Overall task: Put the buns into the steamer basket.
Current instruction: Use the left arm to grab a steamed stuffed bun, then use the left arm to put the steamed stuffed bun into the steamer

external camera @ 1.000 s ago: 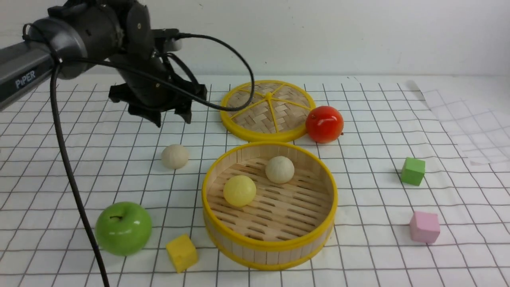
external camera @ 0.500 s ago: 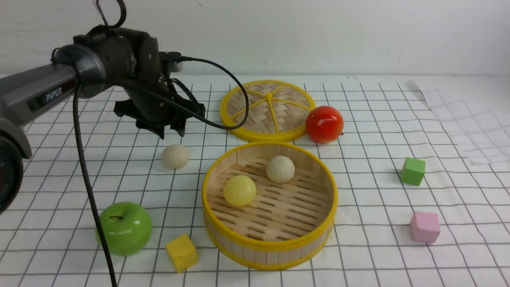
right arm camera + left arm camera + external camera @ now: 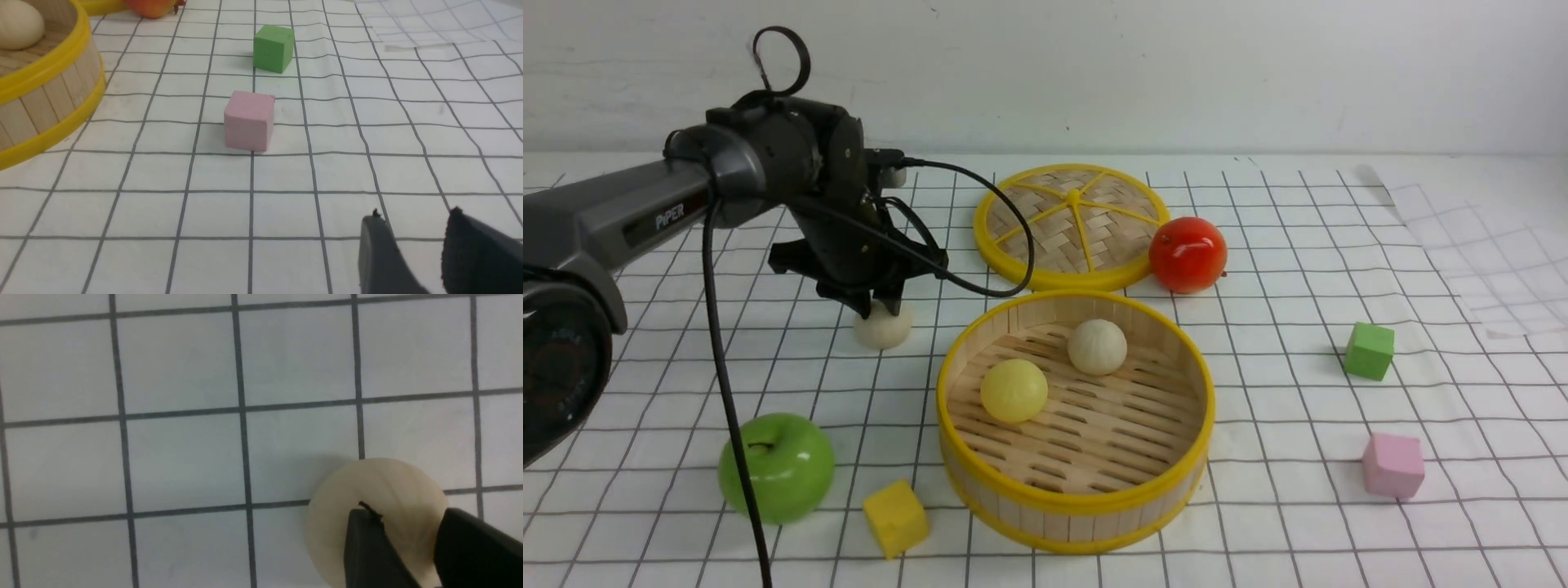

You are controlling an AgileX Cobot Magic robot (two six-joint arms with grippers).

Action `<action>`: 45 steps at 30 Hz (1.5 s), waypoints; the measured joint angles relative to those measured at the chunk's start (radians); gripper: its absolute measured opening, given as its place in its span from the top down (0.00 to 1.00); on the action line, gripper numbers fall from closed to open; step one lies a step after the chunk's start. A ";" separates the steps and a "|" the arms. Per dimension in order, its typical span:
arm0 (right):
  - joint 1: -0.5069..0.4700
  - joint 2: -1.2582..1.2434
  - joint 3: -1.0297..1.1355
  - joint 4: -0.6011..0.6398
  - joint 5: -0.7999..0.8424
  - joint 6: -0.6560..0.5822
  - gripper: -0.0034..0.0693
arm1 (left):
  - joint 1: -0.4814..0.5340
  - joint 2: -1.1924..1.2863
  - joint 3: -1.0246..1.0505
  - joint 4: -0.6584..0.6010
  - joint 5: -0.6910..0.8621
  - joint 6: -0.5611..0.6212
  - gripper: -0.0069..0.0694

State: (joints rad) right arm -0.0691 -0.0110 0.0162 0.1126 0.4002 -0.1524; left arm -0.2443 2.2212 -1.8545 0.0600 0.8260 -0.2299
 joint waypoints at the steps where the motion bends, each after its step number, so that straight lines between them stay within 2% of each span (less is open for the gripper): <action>1: 0.000 0.000 0.000 0.000 0.000 0.000 0.62 | 0.000 0.002 0.000 -0.001 -0.001 0.000 0.59; 5: 0.000 0.000 0.000 0.000 0.000 0.000 0.62 | 0.000 0.004 0.000 -0.002 -0.002 0.000 0.60; 10: 0.000 0.000 0.000 0.000 0.000 0.000 0.62 | 0.000 0.004 0.000 -0.006 -0.001 0.000 0.68; 11: 0.000 0.000 0.000 0.000 0.000 0.000 0.62 | 0.000 0.004 0.000 -0.011 0.001 0.000 0.71; 13: 0.000 0.000 0.000 0.000 0.000 0.000 0.62 | 0.002 0.004 -0.002 -0.022 0.021 0.000 0.85; 16: 0.000 0.000 0.000 0.000 0.000 0.000 0.62 | 0.006 -0.003 -0.011 -0.027 0.060 0.000 0.93; 21: 0.000 0.000 0.000 0.000 0.000 0.000 0.62 | -0.002 -0.086 -0.015 -0.060 0.177 0.008 0.93; 26: 0.000 0.000 0.000 0.000 0.000 0.000 0.62 | -0.072 -0.188 -0.016 -0.147 0.254 0.058 0.93; 29: 0.000 0.000 0.000 0.000 0.000 0.000 0.62 | -0.163 -0.237 -0.017 -0.182 0.278 0.072 0.93; 30: 0.000 0.000 0.000 0.000 0.000 0.000 0.62 | -0.221 -0.249 -0.017 -0.192 0.291 0.072 0.93; 36: 0.000 0.000 0.000 0.000 0.000 0.000 0.62 | -0.360 -0.228 0.022 -0.199 0.274 0.060 0.92; 45: 0.000 0.000 0.000 0.000 0.000 0.000 0.62 | -0.408 -0.141 0.029 -0.164 0.189 -0.063 0.86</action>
State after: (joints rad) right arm -0.0691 -0.0110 0.0162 0.1126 0.4002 -0.1524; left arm -0.6524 2.0798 -1.8251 -0.1037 1.0153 -0.2930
